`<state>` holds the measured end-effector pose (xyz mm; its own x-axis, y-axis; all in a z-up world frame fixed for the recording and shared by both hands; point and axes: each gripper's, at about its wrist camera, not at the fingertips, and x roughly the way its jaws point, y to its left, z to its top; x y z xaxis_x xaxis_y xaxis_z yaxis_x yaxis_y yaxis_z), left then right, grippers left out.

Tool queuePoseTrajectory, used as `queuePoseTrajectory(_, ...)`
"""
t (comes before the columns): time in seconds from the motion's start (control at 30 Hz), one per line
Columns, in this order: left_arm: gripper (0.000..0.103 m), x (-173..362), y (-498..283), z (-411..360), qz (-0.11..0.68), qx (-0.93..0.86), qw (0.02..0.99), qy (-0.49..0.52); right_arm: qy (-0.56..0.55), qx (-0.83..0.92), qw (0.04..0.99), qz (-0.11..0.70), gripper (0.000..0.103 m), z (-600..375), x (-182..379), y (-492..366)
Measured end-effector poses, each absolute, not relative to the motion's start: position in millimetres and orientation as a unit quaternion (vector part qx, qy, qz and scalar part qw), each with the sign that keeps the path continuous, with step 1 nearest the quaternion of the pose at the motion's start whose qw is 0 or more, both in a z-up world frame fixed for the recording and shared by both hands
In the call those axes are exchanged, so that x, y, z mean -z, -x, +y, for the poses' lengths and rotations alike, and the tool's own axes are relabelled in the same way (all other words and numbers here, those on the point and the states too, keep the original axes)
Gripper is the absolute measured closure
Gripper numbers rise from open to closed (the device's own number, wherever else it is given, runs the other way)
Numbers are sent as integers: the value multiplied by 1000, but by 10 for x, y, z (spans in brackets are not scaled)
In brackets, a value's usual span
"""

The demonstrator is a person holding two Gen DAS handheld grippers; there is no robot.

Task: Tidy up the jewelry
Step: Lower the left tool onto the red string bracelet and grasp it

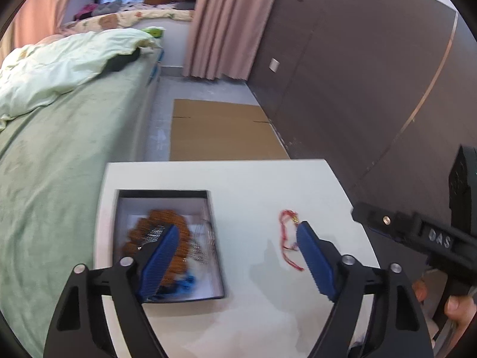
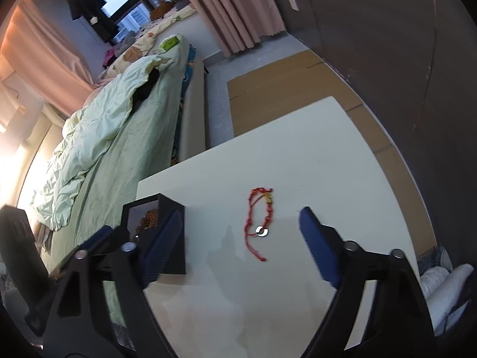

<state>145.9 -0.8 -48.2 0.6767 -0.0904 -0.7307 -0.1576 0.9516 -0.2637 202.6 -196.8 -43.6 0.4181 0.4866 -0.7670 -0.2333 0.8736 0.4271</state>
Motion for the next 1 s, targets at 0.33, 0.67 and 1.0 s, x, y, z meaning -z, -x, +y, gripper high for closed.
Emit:
queuePoseTrajectory(0.33, 52, 759, -1720, -444, 433, 29, 890, 138, -184, -168, 829, 501, 28, -2473, 497, -2202)
queuePoseTrajectory(0.67, 68, 1081, -2031, -606, 464, 26, 876, 127, -206, -165, 821, 506, 28, -2609, 505, -2315)
queuePoseTrajectory(1.0, 75, 1375, -2312, -728, 491, 21, 863, 116, -201, -148, 807, 535, 32, -2623, 688, -2477)
